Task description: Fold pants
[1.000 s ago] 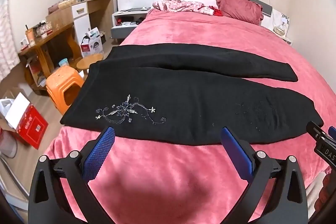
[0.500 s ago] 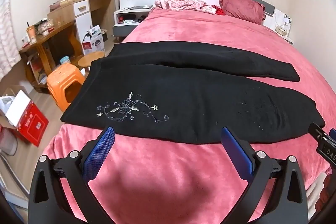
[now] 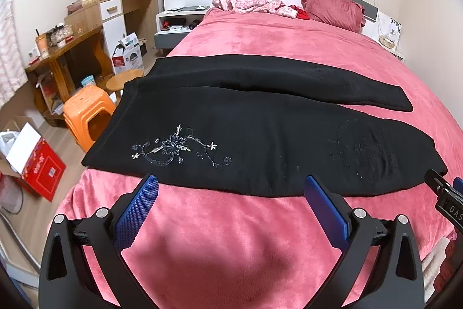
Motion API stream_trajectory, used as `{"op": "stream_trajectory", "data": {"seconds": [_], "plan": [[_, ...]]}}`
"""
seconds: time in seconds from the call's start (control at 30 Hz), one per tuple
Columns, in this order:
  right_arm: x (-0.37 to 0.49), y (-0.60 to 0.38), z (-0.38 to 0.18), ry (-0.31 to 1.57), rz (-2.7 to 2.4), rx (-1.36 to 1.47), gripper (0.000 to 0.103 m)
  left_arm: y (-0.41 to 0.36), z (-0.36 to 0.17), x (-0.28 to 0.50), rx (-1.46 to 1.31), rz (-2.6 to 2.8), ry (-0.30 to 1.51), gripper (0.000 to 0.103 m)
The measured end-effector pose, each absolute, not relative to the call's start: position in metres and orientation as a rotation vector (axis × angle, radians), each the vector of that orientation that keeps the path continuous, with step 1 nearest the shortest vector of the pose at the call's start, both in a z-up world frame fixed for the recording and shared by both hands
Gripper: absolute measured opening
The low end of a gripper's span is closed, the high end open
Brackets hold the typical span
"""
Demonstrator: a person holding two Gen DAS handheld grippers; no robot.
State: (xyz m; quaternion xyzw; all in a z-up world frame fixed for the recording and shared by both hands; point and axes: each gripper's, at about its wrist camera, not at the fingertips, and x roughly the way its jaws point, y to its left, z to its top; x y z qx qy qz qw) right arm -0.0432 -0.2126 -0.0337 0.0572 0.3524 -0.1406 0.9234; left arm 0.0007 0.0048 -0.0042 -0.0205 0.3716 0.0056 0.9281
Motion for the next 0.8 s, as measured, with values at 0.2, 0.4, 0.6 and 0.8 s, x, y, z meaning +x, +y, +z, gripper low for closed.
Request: {"op": "stream_trajectory", "data": {"seconds": [0.2, 0.4, 0.6, 0.8], "plan": [[-0.042, -0.212, -0.034, 0.724, -0.289, 0.118, 0.101, 0.006, -0.005, 0.001, -0.045, 0.007, 0.766, 0.100], [-0.043, -0.213, -0.034, 0.724, -0.291, 0.118, 0.101, 0.009, -0.007, 0.001, -0.047, 0.005, 0.773, 0.100], [-0.042, -0.213, -0.036, 0.728, -0.290, 0.115, 0.101, 0.007, -0.013, 0.001, -0.047, 0.004, 0.778, 0.100], [-0.042, -0.214, -0.041, 0.735, -0.294, 0.117, 0.101, 0.008, -0.018, 0.001, -0.047, 0.007, 0.789, 0.100]]}}
